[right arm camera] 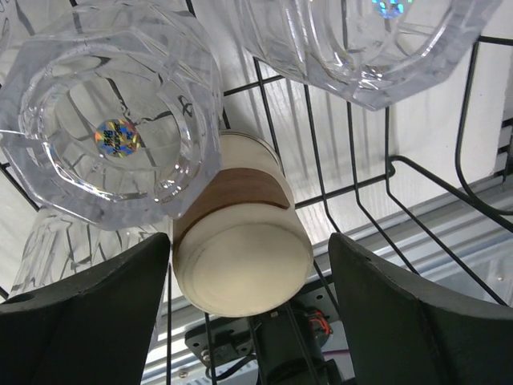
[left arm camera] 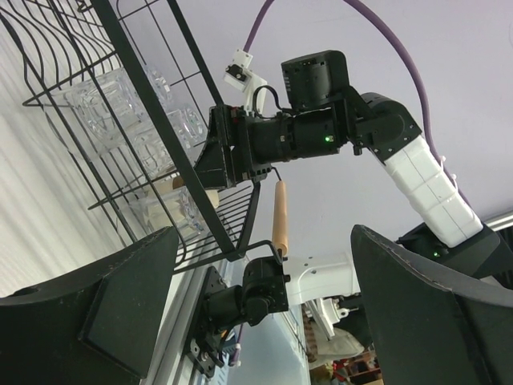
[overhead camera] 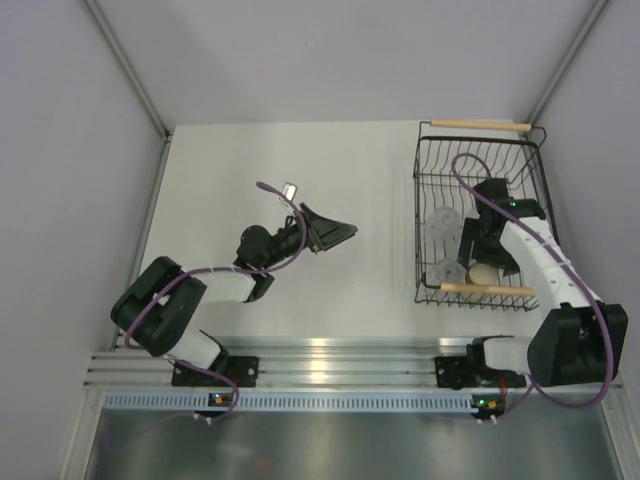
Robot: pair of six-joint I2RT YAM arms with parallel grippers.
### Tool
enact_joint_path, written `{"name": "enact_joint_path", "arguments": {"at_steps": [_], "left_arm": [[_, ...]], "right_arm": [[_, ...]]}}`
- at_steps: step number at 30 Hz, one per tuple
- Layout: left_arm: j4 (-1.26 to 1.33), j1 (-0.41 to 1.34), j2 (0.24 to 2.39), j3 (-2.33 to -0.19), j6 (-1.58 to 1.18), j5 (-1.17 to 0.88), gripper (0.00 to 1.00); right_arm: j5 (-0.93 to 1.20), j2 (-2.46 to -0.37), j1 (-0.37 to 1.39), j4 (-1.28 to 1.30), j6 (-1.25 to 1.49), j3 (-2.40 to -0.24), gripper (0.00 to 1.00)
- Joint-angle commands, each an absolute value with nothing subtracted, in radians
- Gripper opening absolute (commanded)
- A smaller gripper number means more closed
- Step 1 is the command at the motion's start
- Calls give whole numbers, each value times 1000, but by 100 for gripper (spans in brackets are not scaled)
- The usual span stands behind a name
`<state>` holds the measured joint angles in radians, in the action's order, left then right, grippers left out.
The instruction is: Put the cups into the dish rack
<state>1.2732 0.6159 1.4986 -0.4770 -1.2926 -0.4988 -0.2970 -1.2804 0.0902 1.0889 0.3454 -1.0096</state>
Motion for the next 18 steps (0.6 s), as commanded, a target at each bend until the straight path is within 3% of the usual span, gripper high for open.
{"name": "enact_joint_path", "arguments": {"at_steps": [1,11,14,18], "left_arm": [[1430,612,1477,-502,-1295,-514,95],[1388,604,1470,-521,-1267,-526,94],[1212,604,1389,-560,-1171,-517,94],[782,603,1228,-655,-882,-438,94]], "right_arm": [[-354,-1221,109,1135,368,-1072,81],[-402,-1120,115,1250,353,-1256,83],[-325,-1075,114,1227,316,-1324,84],[-204,-987,115,1137,276,-1341,87]]}}
